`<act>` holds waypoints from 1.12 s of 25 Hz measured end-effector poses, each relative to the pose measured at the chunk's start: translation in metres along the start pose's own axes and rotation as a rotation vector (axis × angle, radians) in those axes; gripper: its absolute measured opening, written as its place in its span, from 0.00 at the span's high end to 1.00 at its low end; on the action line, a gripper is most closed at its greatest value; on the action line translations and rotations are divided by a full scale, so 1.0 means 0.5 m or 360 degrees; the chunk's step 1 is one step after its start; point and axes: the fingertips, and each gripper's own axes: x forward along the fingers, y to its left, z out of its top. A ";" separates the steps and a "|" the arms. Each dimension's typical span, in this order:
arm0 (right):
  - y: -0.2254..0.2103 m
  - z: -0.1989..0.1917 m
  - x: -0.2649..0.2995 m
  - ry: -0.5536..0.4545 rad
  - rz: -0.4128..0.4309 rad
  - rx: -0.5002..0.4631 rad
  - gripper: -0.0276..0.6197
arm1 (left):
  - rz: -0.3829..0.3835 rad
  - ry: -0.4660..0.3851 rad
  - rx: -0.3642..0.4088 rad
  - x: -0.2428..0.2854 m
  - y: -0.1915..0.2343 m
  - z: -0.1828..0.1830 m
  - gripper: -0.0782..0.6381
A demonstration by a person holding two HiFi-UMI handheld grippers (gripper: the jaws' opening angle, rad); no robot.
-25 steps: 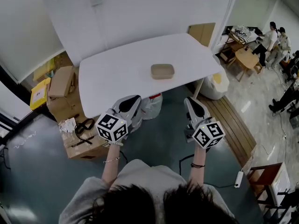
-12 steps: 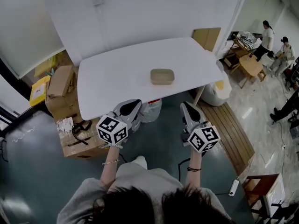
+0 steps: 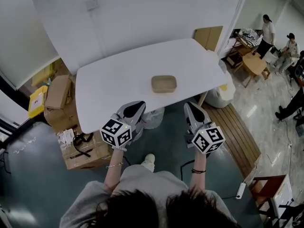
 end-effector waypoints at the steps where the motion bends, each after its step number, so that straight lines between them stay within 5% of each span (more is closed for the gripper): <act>1: -0.008 0.004 0.010 -0.0003 -0.0006 0.0000 0.94 | -0.0008 -0.0003 -0.0004 0.012 0.008 0.004 0.90; 28: -0.149 -0.016 0.218 0.0020 -0.0117 0.0055 0.94 | -0.0110 0.0064 -0.0078 0.186 0.174 -0.010 0.90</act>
